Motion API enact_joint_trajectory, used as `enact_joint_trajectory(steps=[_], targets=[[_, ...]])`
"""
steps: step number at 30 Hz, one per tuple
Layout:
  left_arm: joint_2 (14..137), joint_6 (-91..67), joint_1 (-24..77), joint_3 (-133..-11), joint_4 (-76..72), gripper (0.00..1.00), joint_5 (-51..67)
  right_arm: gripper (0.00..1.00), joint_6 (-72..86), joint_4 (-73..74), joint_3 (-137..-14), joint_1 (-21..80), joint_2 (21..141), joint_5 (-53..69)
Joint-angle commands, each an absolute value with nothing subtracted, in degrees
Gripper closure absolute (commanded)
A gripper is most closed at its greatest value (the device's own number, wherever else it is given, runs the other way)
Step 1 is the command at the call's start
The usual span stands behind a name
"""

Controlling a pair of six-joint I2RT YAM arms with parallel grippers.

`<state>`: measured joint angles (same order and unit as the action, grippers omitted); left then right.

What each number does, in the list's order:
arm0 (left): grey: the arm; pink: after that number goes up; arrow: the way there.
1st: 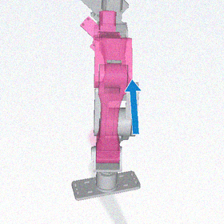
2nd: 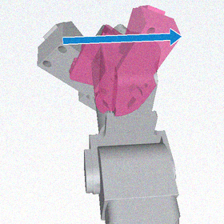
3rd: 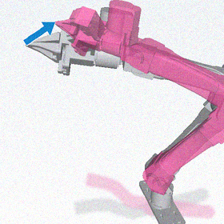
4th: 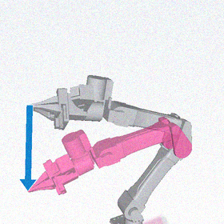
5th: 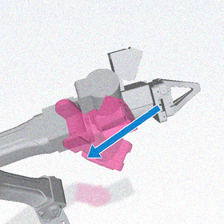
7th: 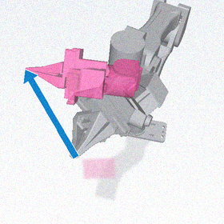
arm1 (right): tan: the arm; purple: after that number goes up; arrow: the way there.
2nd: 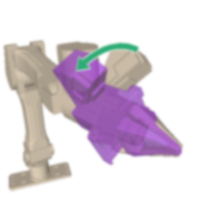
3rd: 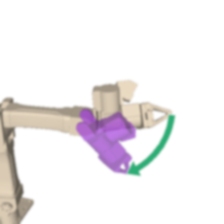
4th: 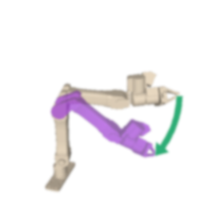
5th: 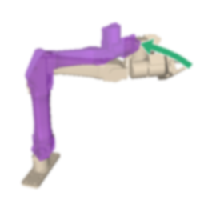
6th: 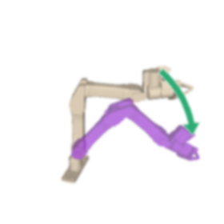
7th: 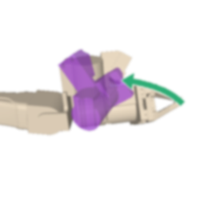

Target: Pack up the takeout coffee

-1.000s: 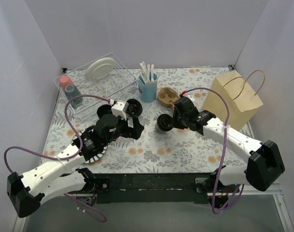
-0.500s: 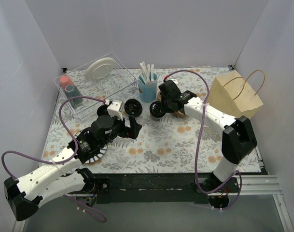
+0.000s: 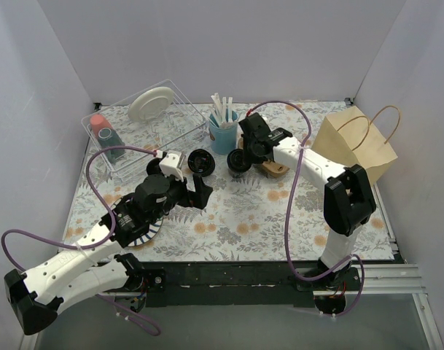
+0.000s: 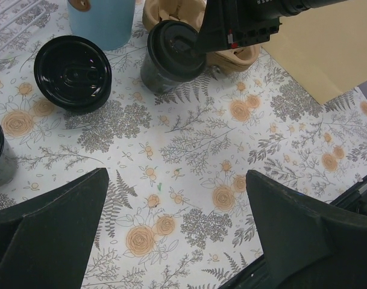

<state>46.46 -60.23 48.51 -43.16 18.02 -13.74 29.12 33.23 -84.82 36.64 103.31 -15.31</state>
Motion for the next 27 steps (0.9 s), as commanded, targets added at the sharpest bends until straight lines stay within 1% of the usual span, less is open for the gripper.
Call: enact_joint_trajectory(steps=[1,5,12,14,16,18,19,20,22,23,24,25,26,27], targets=[[44.12,-59.33,48.69,-43.51,17.76,0.02,-15.29,0.73,27.34,33.40,-88.94,36.12,103.80,-14.07],[45.09,-59.33,48.69,-43.42,17.58,0.02,-14.59,0.65,25.49,34.53,-91.66,35.60,103.62,-14.06],[44.65,-59.85,48.69,-43.68,17.84,0.02,-16.08,0.58,21.28,37.26,-95.45,34.63,100.99,-13.62],[43.43,-60.82,48.69,-43.16,17.49,0.02,-17.83,0.54,19.08,37.88,-96.33,34.45,97.92,-13.88],[42.28,-60.91,48.69,-42.28,16.35,0.02,-18.37,0.53,14.10,38.93,-97.55,34.45,93.89,-14.93],[40.70,-60.56,48.69,-41.75,14.78,0.02,-17.94,0.53,10.92,40.42,-98.78,34.45,91.42,-18.00],[40.35,-60.30,48.69,-41.66,14.59,0.02,-17.67,0.51,7.33,41.21,-99.05,34.45,88.80,-20.80],[40.08,-59.94,48.69,-41.57,14.42,0.02,-17.32,0.46,4.95,41.83,-99.40,34.28,87.73,-22.31],[39.99,-59.77,48.69,-41.75,14.50,0.02,-17.05,0.41,2.30,42.97,-99.93,33.84,85.44,-28.17],[40.08,-59.50,48.60,-41.92,14.50,0.02,-17.14,0.37,0.20,44.20,-100.37,32.71,84.91,-29.60],[39.99,-59.41,48.60,-41.92,14.76,0.02,-17.31,0.35,-1.48,44.73,-100.81,31.65,84.38,-29.97],[39.82,-59.24,48.69,-42.01,14.85,0.02,-17.31,0.31,-2.45,46.39,-101.94,27.99,84.46,-26.49],[39.73,-58.89,48.60,-41.92,14.85,0.02,-17.14,0.25,-2.90,50.41,-105.87,25.25,84.98,-22.37],[39.55,-58.54,48.69,-41.84,15.03,0.02,-16.62,0.24,-3.16,52.36,-107.39,22.61,86.12,-18.58]])
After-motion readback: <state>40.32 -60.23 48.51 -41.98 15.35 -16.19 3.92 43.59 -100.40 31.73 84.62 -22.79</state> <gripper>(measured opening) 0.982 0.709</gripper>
